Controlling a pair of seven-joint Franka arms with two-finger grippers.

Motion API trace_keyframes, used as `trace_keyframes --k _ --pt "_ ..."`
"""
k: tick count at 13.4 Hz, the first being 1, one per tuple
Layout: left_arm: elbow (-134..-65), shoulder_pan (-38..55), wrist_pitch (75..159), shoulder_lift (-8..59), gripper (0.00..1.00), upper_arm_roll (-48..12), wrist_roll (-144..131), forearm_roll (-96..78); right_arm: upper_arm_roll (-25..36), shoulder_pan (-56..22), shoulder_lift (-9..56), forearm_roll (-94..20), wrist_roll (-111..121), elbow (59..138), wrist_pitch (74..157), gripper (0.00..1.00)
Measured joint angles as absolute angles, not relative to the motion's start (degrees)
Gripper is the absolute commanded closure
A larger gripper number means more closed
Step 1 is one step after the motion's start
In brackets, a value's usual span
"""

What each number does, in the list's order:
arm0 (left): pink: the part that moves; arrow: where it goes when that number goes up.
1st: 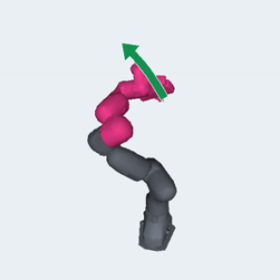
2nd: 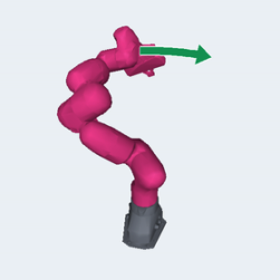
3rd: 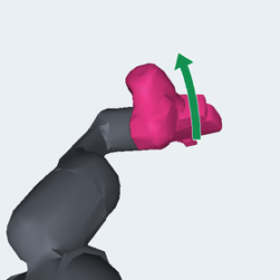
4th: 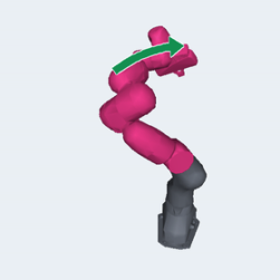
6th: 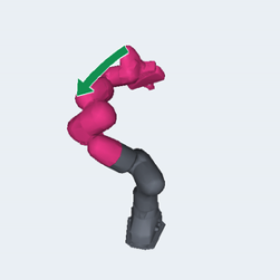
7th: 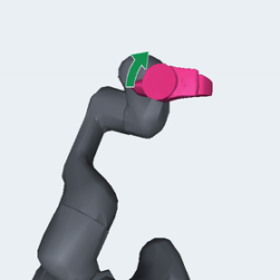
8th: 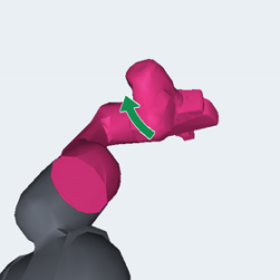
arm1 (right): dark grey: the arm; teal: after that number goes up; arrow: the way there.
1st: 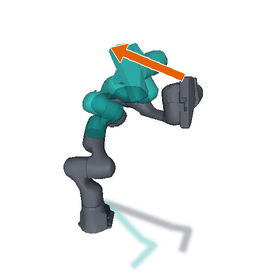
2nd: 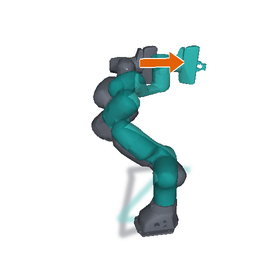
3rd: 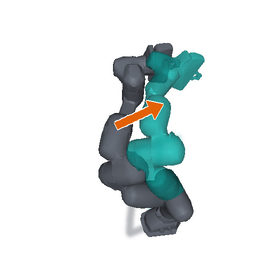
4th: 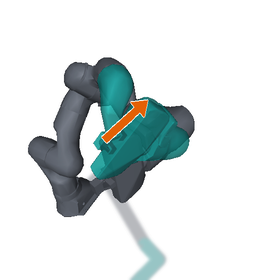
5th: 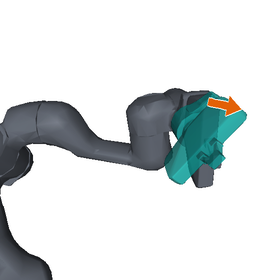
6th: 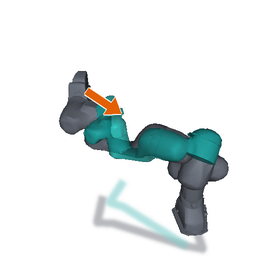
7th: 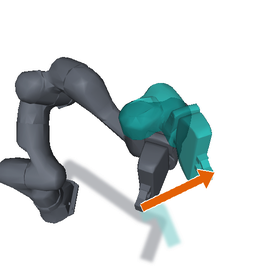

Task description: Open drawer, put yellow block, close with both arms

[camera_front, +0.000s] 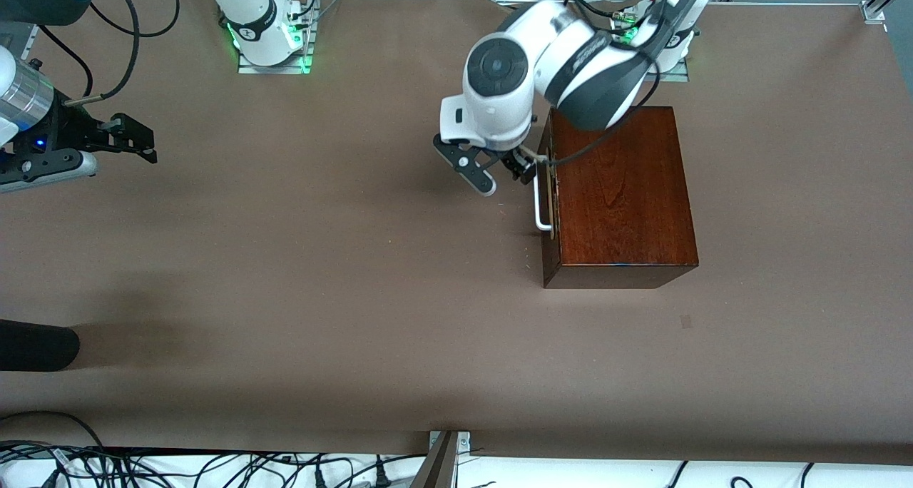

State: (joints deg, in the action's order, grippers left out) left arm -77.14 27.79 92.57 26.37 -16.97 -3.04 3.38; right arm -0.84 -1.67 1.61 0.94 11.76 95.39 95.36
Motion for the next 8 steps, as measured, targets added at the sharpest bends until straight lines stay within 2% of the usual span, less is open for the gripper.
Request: trace_keyframes --k 8 --pt "-75.26 15.49 82.88 16.99 0.0 -16.04 -5.17 3.92 -0.93 -1.65 1.68 0.93 11.74 95.3 95.69 0.0"
